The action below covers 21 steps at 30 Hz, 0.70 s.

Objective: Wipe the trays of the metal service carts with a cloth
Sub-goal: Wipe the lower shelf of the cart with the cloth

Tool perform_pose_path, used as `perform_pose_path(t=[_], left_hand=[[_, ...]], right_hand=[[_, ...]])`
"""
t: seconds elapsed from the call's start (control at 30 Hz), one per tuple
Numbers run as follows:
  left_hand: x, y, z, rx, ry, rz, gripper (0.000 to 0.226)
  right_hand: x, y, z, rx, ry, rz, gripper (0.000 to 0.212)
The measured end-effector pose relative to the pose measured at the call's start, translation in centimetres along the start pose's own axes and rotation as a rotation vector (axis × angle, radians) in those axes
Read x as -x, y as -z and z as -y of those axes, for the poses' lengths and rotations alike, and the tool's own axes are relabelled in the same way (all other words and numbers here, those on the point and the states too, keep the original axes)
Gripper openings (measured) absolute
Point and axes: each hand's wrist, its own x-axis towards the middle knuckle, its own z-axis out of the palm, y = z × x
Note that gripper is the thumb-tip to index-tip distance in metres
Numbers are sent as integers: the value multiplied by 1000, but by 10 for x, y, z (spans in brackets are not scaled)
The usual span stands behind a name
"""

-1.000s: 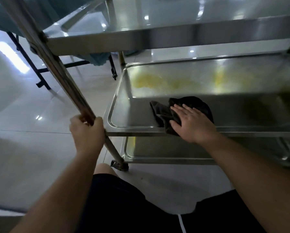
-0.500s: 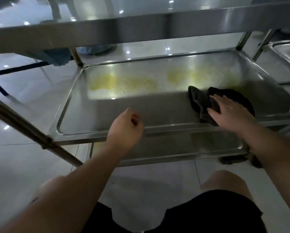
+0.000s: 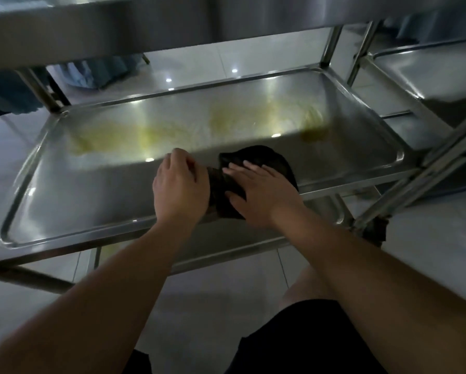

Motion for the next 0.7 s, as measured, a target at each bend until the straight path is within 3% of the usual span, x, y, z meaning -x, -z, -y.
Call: perform_pose_path(t=[0.17, 0.3, 0.4, 0.47, 0.57, 0.7], left_hand=[[6, -18, 13, -145, -36, 148, 12], [9, -28, 17, -248, -102, 155, 15], [11, -32, 16, -319, -115, 127, 14], [14, -34, 15, -351, -159, 125, 17], [14, -34, 14, -352, -219, 155, 19], [15, -34, 15, -348, -223, 178, 23]], right_hand=[[35, 33, -123, 62, -206, -87, 80], [52, 59, -216, -6, -556, -119, 78], [32, 55, -228, -25, -788, -140, 73], [16, 51, -212, -46, -843, -131, 75], [-7, 45, -168, -48, -738, -134, 75], [-48, 23, -65, -26, -293, -109, 68]])
